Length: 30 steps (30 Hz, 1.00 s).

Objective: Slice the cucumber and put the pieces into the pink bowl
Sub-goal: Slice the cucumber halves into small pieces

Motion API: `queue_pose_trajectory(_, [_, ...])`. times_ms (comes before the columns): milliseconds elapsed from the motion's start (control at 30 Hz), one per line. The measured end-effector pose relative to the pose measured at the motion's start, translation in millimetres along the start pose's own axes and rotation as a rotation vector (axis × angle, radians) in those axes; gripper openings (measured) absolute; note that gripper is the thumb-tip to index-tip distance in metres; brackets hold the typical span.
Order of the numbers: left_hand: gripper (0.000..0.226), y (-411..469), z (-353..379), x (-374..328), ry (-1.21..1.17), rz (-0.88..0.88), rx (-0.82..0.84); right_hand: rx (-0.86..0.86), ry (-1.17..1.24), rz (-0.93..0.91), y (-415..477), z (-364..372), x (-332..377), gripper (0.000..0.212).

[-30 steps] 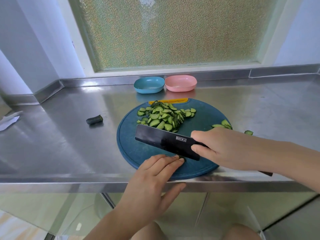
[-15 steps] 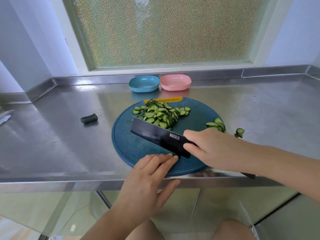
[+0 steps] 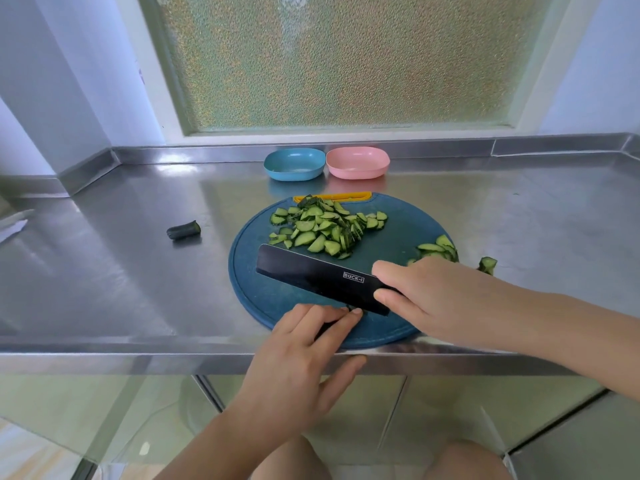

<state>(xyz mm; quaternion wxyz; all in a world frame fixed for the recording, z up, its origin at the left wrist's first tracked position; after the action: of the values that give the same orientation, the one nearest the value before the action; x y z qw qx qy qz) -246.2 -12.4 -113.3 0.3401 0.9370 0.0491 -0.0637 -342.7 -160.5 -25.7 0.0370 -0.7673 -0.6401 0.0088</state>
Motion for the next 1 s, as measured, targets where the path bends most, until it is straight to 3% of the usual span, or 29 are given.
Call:
queue_pose_trajectory(200, [0.045,0.7,0.6,0.8,0.002,0.013,-0.005,-0.037,-0.153,-0.058,4.8,3.8,8.7,0.019])
queue_pose_trajectory(533, [0.044,-1.2,1.5,1.4,0.003,0.03,-0.04,-0.063,0.151,0.016,0.9,4.4,-9.3,0.033])
queue_pose_trajectory(1000, [0.044,-2.3,2.5,3.5,0.02,0.03,-0.034,-0.025,0.142,-0.049,0.9,4.3,-11.2,0.031])
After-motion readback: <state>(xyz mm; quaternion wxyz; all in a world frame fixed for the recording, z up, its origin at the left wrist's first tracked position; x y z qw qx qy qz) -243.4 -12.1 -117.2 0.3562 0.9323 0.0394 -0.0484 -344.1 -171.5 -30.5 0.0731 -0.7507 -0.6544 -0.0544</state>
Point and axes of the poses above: each hand's wrist, its own y-axis towards the middle knuckle, its own z-axis out of the palm, x = y × z, the point moved 2 cm from there along y, towards the middle knuckle
